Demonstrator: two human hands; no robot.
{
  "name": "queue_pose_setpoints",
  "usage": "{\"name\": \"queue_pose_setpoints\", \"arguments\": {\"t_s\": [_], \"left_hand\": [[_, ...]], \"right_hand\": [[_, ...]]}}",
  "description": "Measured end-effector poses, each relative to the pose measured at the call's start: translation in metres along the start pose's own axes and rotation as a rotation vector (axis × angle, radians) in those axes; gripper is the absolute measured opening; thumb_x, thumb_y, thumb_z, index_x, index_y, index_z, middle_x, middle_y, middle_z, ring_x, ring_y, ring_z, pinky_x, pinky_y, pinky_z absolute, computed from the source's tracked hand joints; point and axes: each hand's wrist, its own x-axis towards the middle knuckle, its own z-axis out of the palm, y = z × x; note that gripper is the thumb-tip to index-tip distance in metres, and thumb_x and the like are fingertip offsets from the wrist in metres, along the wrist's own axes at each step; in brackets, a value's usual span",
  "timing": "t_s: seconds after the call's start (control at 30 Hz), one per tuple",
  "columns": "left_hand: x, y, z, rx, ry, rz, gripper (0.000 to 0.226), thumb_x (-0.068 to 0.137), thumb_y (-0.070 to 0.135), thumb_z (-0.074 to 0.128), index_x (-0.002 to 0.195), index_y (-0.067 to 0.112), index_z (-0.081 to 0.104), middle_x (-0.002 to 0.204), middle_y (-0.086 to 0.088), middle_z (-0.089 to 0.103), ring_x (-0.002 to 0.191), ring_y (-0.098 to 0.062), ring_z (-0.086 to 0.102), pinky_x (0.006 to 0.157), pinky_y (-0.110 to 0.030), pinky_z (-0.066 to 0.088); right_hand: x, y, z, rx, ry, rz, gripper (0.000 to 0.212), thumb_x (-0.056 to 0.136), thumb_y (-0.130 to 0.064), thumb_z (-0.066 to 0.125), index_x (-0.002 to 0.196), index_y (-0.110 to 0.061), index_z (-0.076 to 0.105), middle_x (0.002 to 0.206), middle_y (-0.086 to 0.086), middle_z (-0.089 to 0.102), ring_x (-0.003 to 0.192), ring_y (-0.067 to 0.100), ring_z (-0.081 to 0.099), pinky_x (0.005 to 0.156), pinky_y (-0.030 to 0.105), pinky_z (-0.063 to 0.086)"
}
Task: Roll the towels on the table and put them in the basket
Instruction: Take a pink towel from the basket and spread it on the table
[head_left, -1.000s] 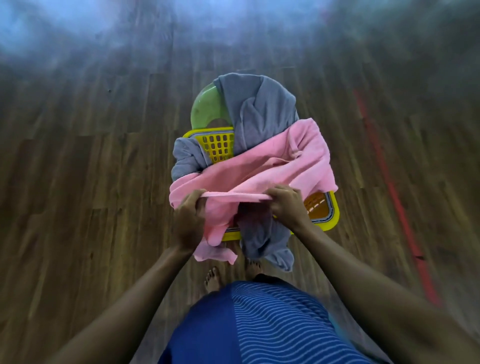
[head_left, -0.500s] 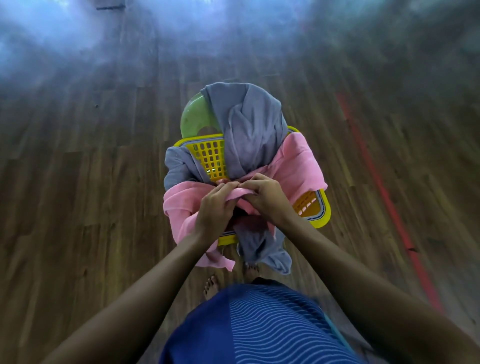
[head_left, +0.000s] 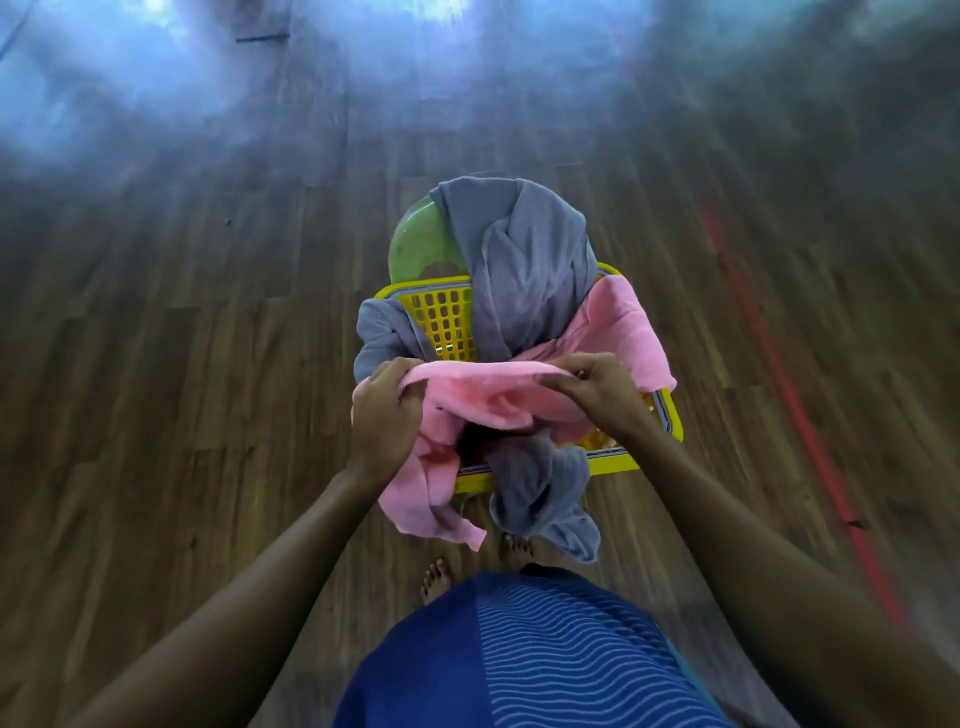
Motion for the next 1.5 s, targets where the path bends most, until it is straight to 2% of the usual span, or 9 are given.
{"name": "queue_pose_setpoints", "arguments": {"t_s": [0.1,0.2,0.3,0.4,0.57,0.77,0.97,1.27,1.5], "left_hand": [[0.006,0.018,0.000,0.008,-0.128,0.095,0.040,0.079,0.029,0.068,0.118,0.021,0.064,0.113,0.010,0.064,0.101,-0.009,0.056,0.091,-0.029,0.045],[0.021,0.046,-0.007,-0.202,-0.150,0.114,0.021,0.085,0.031,0.066,0.102,0.018,0.069,0.092,0.012,0.066,0.084,-0.004,0.059,0.080,-0.026,0.047],[0.040,0.057,-0.026,-0.321,-0.053,0.081,0.015,0.096,0.017,0.059,0.082,0.014,0.064,0.073,0.004,0.061,0.069,-0.001,0.051,0.068,-0.020,0.043],[0.055,0.052,-0.048,-0.333,0.042,0.052,0.018,0.096,0.022,0.057,0.079,0.017,0.060,0.071,0.004,0.060,0.069,-0.001,0.049,0.066,-0.028,0.045],[0.060,0.038,-0.068,-0.321,0.092,-0.030,0.015,0.094,0.022,0.056,0.080,0.017,0.060,0.076,-0.001,0.064,0.073,-0.011,0.056,0.072,-0.044,0.051],[0.074,0.061,-0.080,-0.488,-0.022,-0.083,0.024,0.083,0.042,0.066,0.105,0.037,0.069,0.107,0.001,0.069,0.098,-0.015,0.066,0.089,-0.039,0.053],[0.109,0.076,-0.087,-0.436,0.104,0.014,0.006,0.080,0.023,0.074,0.084,0.027,0.073,0.089,0.000,0.069,0.080,-0.016,0.067,0.075,-0.032,0.056],[0.133,0.083,-0.106,-0.497,0.152,0.056,0.025,0.091,0.005,0.061,0.078,0.025,0.055,0.068,0.014,0.060,0.065,0.001,0.051,0.062,-0.017,0.039],[0.136,0.069,-0.118,-0.259,0.167,0.037,0.011,0.099,0.014,0.049,0.088,0.016,0.049,0.082,0.001,0.052,0.074,-0.003,0.048,0.072,-0.026,0.037]], "right_hand": [[0.018,-0.049,-0.005,-0.040,-0.086,-0.181,0.015,0.081,-0.023,0.077,0.089,-0.010,0.078,0.086,0.000,0.075,0.079,0.008,0.066,0.074,0.028,0.048],[0.040,-0.092,-0.010,-0.169,-0.119,-0.271,0.024,0.078,-0.032,0.078,0.080,-0.008,0.076,0.076,0.005,0.072,0.073,0.015,0.064,0.071,0.030,0.047],[0.058,-0.109,-0.021,-0.160,-0.149,-0.233,0.013,0.073,-0.025,0.082,0.075,-0.015,0.074,0.065,-0.006,0.065,0.060,-0.004,0.056,0.060,0.012,0.038],[0.067,-0.106,-0.019,-0.052,-0.239,-0.152,0.030,0.075,-0.020,0.082,0.060,-0.017,0.056,0.058,-0.008,0.044,0.053,0.001,0.037,0.056,0.019,0.032],[0.071,-0.114,-0.009,0.344,-0.105,-0.137,0.042,0.081,-0.017,0.077,0.064,0.005,0.046,0.067,0.007,0.037,0.065,0.017,0.033,0.057,0.029,0.028],[0.085,-0.161,-0.004,0.093,-0.169,-0.366,0.048,0.081,-0.026,0.077,0.056,-0.003,0.043,0.062,-0.005,0.029,0.060,0.007,0.027,0.053,0.025,0.022],[0.095,-0.174,0.001,-0.034,-0.122,-0.425,0.030,0.079,-0.032,0.077,0.066,-0.007,0.066,0.059,-0.005,0.037,0.059,0.002,0.032,0.055,0.026,0.029],[0.088,-0.161,-0.008,0.096,-0.282,-0.287,0.051,0.090,-0.028,0.067,0.054,-0.023,0.032,0.056,-0.015,0.027,0.054,0.004,0.024,0.052,0.023,0.021],[0.081,-0.137,-0.023,0.185,-0.237,-0.295,0.030,0.094,-0.022,0.062,0.065,-0.013,0.056,0.066,-0.009,0.041,0.067,0.005,0.037,0.063,0.023,0.033]]}}
